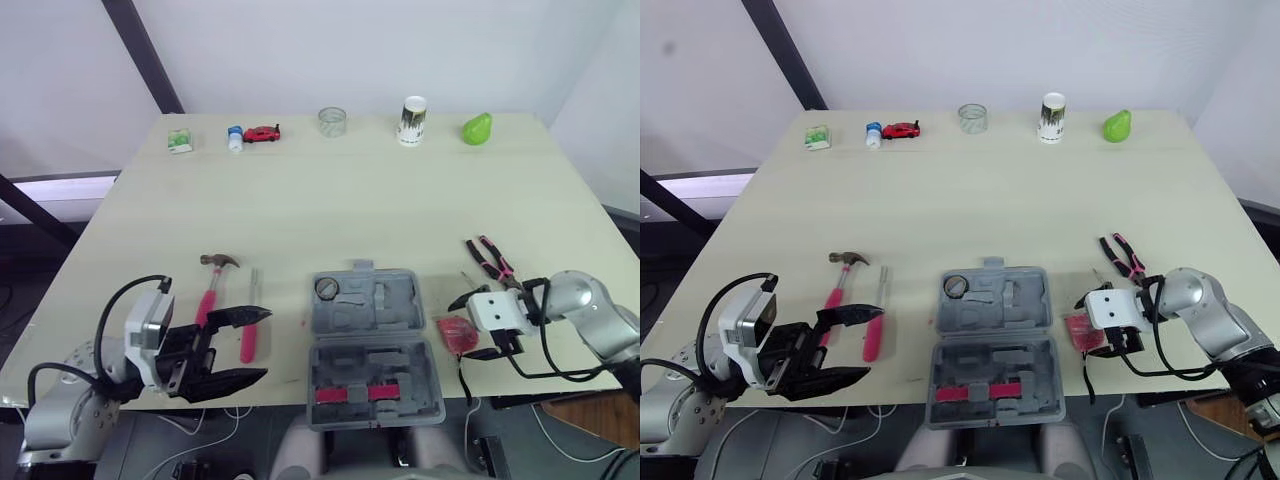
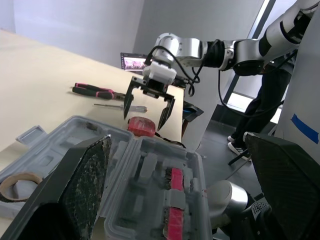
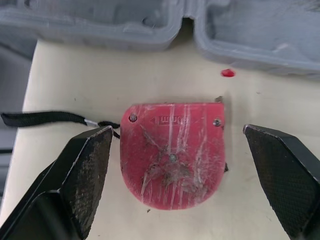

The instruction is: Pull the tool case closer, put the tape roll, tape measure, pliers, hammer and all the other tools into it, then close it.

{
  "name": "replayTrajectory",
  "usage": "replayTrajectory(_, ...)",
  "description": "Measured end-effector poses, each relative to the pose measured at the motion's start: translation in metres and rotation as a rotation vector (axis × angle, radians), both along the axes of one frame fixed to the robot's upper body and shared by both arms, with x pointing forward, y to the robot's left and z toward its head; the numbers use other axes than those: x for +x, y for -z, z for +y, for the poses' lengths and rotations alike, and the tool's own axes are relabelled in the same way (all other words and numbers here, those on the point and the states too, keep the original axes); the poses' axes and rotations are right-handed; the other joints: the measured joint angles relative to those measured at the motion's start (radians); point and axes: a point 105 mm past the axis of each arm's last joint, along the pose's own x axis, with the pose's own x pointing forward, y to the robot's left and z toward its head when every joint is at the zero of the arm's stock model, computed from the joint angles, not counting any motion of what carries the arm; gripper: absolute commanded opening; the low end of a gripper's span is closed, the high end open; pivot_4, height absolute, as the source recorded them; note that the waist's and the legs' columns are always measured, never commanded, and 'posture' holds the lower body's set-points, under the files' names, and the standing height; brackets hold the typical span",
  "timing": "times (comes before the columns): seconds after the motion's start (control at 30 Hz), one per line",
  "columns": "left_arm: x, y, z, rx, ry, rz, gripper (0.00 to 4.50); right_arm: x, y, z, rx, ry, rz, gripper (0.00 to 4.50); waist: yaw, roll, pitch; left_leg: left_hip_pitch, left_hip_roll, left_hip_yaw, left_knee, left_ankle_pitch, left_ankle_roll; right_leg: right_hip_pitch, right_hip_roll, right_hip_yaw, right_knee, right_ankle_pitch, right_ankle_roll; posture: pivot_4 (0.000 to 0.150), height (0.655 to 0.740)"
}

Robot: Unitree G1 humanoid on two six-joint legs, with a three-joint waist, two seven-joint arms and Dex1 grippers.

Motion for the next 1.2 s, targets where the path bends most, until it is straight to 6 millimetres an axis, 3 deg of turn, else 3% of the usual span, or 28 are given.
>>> replayTrajectory(0.27,0.000,-0.002,-0.002,-0.005,0.003,-0.010,4.50,0.002,0.007,-0.002,-0.012,-0.007,0.008,4.39,0.000,0.000,0.000,0.000,0.000,0.000,0.000,0.000,0.000,0.000,0.000,0.000,0.000,0.000,0.000,0.150,0.7400)
replayTrajectory(0.37,0.000,-0.005,-0.004,-0.003,0.010,-0.024,4.50,0.002,0.008,-0.001,-0.008,-0.008,0.010,3.76,0.000,0.000,0.000,0.000,0.000,0.000,0.000,0.000,0.000,0.000,0.000,0.000,0.000,0.000,0.000,0.150,0.7400)
replayTrajectory(0.4,0.001,-0.006,-0.005,-0.002,0.007,-0.029,4.50,0.002,0.008,-0.001,-0.007,-0.008,0.010,3.17,0.000,0.000,0.000,0.000,0.000,0.000,0.000,0.000,0.000,0.000,0.000,0.000,0.000,0.000,0.000,0.150,0.7400)
replayTrajectory(0.43,0.002,-0.007,-0.005,-0.002,0.006,-0.035,4.50,0.002,0.008,-0.001,-0.006,-0.010,0.009,2.86,0.000,0.000,0.000,0.000,0.000,0.000,0.000,0.000,0.000,0.000,0.000,0.000,0.000,0.000,0.000,0.150,0.7400)
replayTrajectory(0.73,0.006,-0.009,-0.007,-0.008,-0.013,-0.039,4.50,0.002,0.003,0.000,-0.017,-0.001,0.014,2.83,0.000,0.001,0.000,0.000,0.000,0.000,0.000,0.000,0.000,0.000,0.000,0.000,0.000,0.000,0.000,0.150,0.7400)
replayTrajectory(0.83,0.009,-0.009,-0.008,-0.019,-0.033,-0.045,4.50,0.009,-0.022,0.015,-0.025,0.021,-0.012,2.83,-0.005,0.002,0.001,0.000,0.000,0.000,0.000,0.000,0.000,0.000,0.000,0.000,0.001,0.000,0.000,0.150,0.7400)
replayTrajectory(1.0,0.013,-0.010,-0.010,-0.039,-0.076,-0.057,4.50,0.031,-0.108,0.062,-0.090,0.076,-0.127,2.83,-0.008,0.005,0.003,0.000,0.001,-0.004,0.000,0.000,0.000,0.000,0.000,-0.003,0.001,0.001,-0.002,0.150,0.7400)
replayTrajectory(1.07,0.014,-0.010,-0.011,-0.044,-0.080,-0.057,4.50,0.027,-0.114,0.071,-0.139,0.070,-0.103,2.83,-0.002,0.005,0.003,0.000,0.000,-0.004,-0.001,0.000,0.000,0.000,0.000,-0.004,0.001,0.001,-0.002,0.150,0.7400)
replayTrajectory(1.2,0.013,-0.008,-0.012,-0.040,-0.099,-0.058,4.50,0.025,-0.105,0.103,-0.200,0.051,-0.034,2.83,0.000,0.005,0.003,-0.002,0.000,-0.004,-0.001,0.000,0.000,-0.001,-0.004,-0.005,0.000,0.001,-0.002,0.150,0.7400)
